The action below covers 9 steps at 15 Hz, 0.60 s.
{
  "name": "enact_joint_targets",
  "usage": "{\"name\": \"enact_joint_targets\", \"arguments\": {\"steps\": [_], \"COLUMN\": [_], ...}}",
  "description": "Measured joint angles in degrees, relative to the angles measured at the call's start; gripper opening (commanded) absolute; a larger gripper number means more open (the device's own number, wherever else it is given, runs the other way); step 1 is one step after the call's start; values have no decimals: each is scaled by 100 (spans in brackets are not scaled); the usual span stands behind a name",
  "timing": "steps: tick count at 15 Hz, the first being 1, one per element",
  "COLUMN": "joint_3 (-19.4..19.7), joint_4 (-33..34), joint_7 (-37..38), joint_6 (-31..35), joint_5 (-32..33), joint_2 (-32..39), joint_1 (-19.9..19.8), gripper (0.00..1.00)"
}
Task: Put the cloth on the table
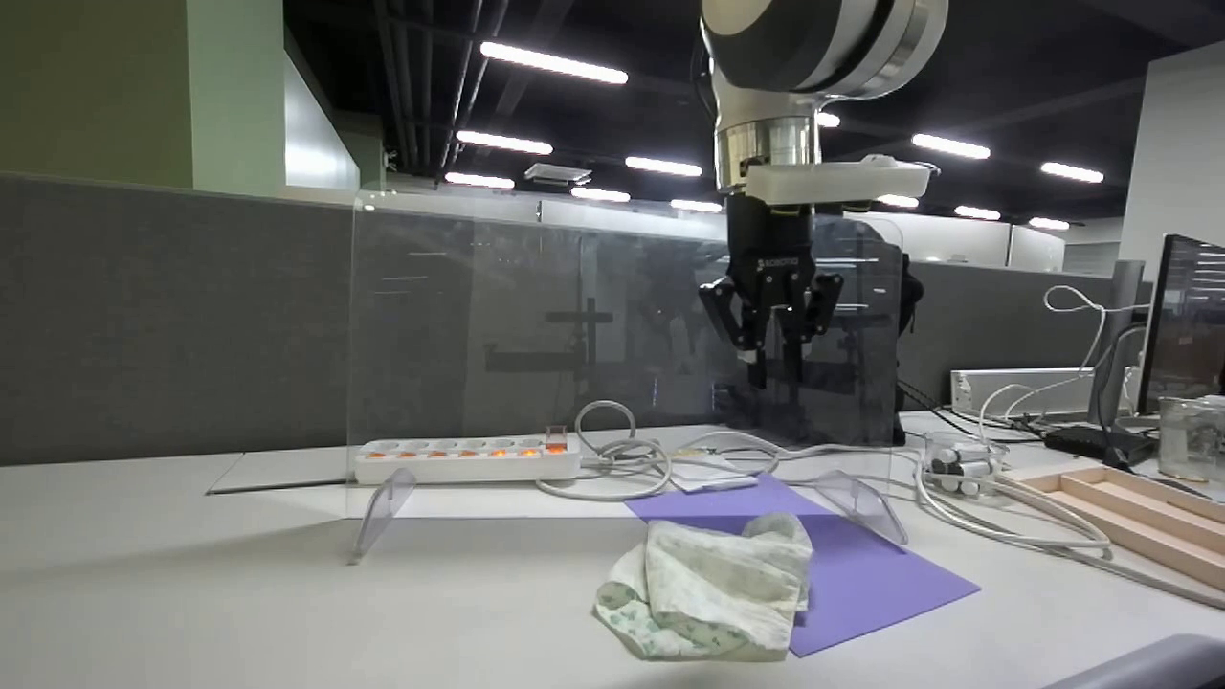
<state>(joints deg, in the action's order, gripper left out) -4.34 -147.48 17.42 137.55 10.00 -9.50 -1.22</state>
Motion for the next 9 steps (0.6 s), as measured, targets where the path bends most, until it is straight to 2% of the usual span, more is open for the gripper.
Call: {"name": "enact_joint_targets", "arguments": {"steps": [3, 5, 9], "joint_3": [0, 0, 0], "joint_4": [20, 35, 37], "joint_7": [38, 42, 42], "joint_6": [-20, -52, -138], "joint_5": [-9, -21, -29], "joint_2": [-33, -74, -177], "joint_1": [2, 2, 3], "gripper": [88, 98, 100]}}
